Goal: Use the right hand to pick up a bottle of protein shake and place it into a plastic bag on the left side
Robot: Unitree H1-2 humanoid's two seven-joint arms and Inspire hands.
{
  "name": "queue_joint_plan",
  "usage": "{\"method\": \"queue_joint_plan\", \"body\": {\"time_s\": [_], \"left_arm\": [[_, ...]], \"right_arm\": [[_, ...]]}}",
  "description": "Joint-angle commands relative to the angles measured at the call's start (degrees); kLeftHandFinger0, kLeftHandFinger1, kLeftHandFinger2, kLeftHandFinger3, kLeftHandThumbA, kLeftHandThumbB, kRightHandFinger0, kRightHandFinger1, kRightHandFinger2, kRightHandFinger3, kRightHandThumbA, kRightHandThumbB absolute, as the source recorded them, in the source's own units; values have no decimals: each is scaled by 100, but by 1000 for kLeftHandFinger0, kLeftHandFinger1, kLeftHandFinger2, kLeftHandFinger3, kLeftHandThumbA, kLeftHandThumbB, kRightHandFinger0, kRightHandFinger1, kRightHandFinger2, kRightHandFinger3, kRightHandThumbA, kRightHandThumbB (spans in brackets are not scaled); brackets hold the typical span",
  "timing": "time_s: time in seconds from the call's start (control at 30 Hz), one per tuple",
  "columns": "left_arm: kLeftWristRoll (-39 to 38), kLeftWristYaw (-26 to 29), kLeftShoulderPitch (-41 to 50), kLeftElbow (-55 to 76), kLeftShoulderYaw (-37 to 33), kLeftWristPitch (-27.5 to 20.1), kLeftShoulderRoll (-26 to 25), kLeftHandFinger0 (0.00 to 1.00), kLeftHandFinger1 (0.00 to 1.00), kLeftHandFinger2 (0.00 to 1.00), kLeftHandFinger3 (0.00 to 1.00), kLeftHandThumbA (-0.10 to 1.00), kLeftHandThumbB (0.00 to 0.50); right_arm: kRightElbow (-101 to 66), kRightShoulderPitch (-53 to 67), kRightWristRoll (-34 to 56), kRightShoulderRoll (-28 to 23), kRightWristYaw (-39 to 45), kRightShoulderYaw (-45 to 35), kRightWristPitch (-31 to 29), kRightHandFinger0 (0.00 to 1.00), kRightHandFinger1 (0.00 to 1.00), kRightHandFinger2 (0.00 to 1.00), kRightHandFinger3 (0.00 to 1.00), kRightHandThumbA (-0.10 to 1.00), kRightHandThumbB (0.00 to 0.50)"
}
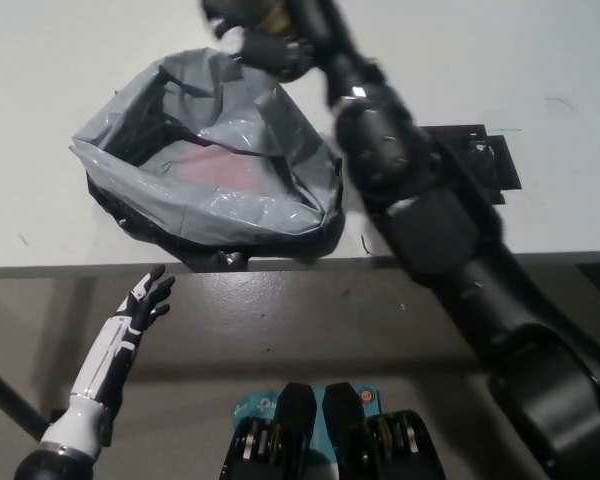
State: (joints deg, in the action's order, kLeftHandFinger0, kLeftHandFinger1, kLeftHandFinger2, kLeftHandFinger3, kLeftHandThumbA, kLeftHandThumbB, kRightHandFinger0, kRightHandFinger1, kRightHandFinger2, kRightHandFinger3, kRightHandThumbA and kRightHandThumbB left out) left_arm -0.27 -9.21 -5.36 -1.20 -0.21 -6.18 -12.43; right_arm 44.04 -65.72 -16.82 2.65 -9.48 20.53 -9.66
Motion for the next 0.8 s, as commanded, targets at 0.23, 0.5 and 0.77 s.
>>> {"method": "queue_joint_plan", "body": {"time_s": [0.23,0.5,0.77], "left_arm": [[-29,-67,-24,280,-51,40,-34,1000,1000,1000,1000,1000,177],[12,-126,-230,254,-74,-108,-113,1000,1000,1000,1000,1000,133],[92,-146,-351,146,-178,-92,-107,1000,1000,1000,1000,1000,166]], "right_arm": [[2467,-964,-802,486,-527,615,-779,0,320,749,741,-100,125],[3179,-979,-871,511,-416,756,-637,5,416,818,871,-100,156],[2990,-926,-701,263,1253,675,-261,1000,1000,1000,1000,832,491]]}}
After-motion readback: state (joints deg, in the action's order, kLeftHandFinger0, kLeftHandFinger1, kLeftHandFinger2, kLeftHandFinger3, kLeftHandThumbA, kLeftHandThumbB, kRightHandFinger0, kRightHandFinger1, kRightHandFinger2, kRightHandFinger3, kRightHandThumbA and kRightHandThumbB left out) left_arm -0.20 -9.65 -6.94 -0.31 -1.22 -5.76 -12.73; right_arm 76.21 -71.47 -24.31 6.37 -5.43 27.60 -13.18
